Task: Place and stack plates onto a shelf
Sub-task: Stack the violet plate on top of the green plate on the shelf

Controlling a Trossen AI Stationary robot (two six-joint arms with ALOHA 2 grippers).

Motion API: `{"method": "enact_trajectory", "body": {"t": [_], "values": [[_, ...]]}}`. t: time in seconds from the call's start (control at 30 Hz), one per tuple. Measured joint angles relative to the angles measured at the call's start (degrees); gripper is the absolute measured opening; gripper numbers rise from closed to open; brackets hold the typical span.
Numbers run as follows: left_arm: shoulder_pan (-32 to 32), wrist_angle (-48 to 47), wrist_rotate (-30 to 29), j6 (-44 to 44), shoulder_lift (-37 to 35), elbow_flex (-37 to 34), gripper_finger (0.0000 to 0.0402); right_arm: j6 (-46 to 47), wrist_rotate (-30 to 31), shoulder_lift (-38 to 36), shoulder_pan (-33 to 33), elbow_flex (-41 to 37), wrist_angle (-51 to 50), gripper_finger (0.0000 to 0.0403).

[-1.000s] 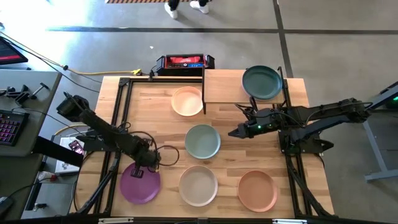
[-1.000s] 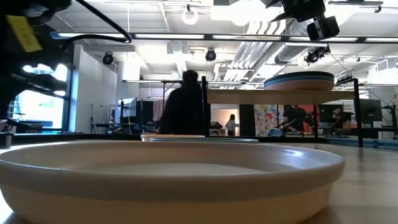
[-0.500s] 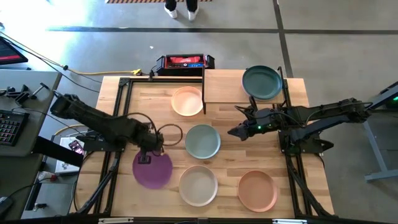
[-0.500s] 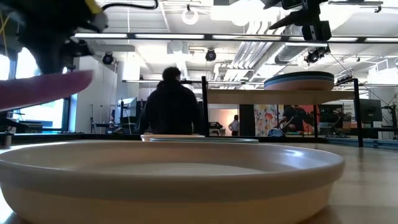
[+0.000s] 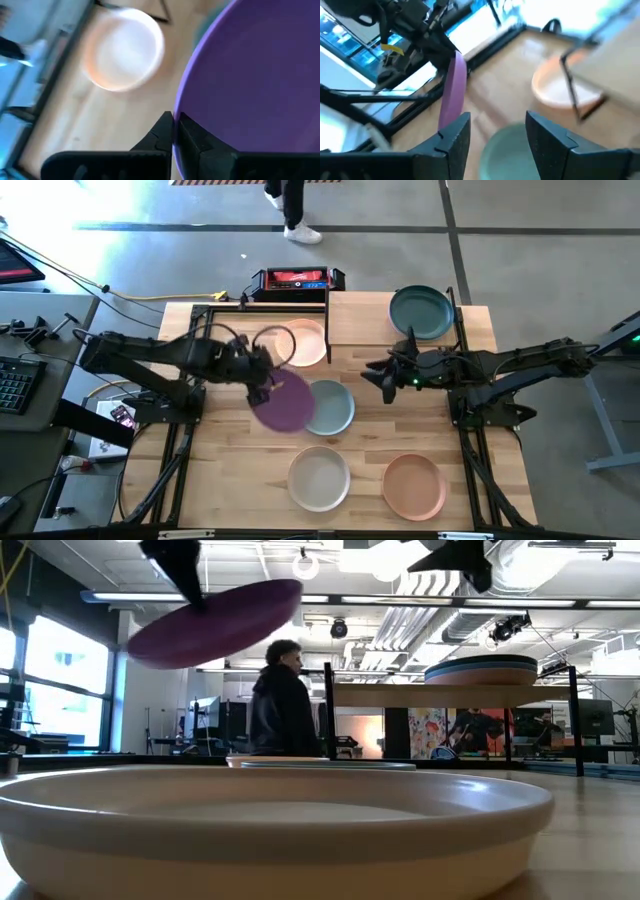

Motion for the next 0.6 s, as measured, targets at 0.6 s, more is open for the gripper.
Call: {"method": "enact_trajectory", "body": {"t": [0.6], "values": [[9.2,14.2,-12.8,3.6,0.0,3.4,0.0000,-30.3,3.8,0.0,-11.2,0.0,20.2,0.0171]]}}
